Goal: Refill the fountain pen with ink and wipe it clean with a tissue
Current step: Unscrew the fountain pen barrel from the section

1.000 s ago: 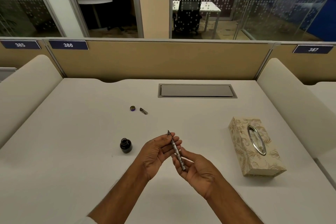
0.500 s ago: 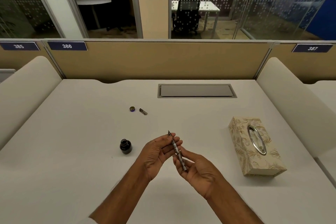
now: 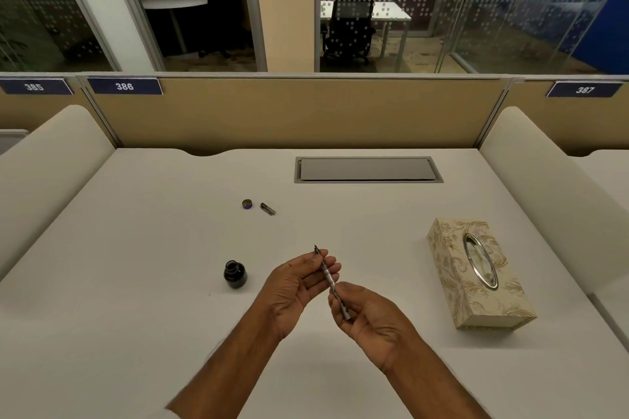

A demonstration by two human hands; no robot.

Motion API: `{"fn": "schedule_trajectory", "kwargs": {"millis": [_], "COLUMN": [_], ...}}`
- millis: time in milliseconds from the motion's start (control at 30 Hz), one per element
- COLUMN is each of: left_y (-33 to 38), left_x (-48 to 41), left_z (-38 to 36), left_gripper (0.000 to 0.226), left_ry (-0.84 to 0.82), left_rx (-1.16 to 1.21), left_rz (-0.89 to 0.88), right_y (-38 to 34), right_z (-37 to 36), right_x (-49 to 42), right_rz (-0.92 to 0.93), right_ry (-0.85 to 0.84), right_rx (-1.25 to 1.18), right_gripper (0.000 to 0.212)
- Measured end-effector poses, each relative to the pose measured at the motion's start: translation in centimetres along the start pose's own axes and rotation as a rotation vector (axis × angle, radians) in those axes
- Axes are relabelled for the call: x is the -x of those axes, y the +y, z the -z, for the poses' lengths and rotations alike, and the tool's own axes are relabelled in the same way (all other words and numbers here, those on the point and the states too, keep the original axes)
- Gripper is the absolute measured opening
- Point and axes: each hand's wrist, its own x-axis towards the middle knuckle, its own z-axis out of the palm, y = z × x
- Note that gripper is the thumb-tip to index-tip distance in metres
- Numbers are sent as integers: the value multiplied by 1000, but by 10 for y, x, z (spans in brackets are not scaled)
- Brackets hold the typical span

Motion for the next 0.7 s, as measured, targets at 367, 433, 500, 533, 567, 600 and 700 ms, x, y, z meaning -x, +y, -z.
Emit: {"fn": "schedule_trajectory", "kwargs": {"millis": [367, 433, 500, 533, 567, 600, 700], "left_y": [-1, -1, -2, -2, -2, -2, -3], "left_x": [1, 1, 0, 0, 0, -1, 0], "left_z": [-1, -1, -2, -2, -2, -2, -1], "left_gripper": [24, 26, 26, 27, 27, 27, 22], "left_ry": [29, 28, 29, 32, 34, 35, 32], "left_rx": [-41, -47, -46, -44, -45, -46, -54], "left_rz": [-28, -29, -31, -32, -32, -31, -31], "right_y": [2, 3, 4, 3, 3, 3, 2], "right_z": [1, 1, 1, 1, 1, 1, 3], "right_x": [2, 1, 0, 0, 1, 1, 0], "right_rz": [82, 105, 118, 111, 95, 81, 91], "right_ry": [32, 51, 63, 60, 51, 42, 40], "right_rx": [154, 169, 174, 166, 149, 130, 120], "right_gripper": [16, 14, 18, 19, 20, 20, 22]}}
